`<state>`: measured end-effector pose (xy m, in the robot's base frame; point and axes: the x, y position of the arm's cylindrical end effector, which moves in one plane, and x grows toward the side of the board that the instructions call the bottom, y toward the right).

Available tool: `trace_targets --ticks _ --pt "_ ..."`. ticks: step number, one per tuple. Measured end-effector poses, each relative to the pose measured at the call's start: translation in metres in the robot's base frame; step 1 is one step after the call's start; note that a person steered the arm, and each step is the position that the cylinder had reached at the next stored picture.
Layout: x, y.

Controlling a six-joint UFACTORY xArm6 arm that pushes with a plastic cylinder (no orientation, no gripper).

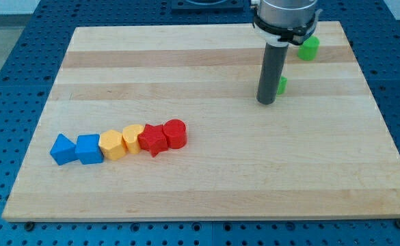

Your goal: Move the green star below the green circle

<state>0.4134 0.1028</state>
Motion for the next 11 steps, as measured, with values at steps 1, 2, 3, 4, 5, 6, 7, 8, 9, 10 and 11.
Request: trace_targets --ticks 1,2,3,4,5,6,7,8,9,10,11 --pt "-0.002 0.0" --pt "-0.019 0.016" --pt "-0.034 0.036" --pt "-0.033 0.022" --pt "-0.033 -0.034" --pt "-0.05 -0.036" --pt "-0.069 0.008" --pt "-0.075 0.061" --pt "-0.075 0.058" --pt "-0.06 0.02" --pt "-0.026 -0.002"
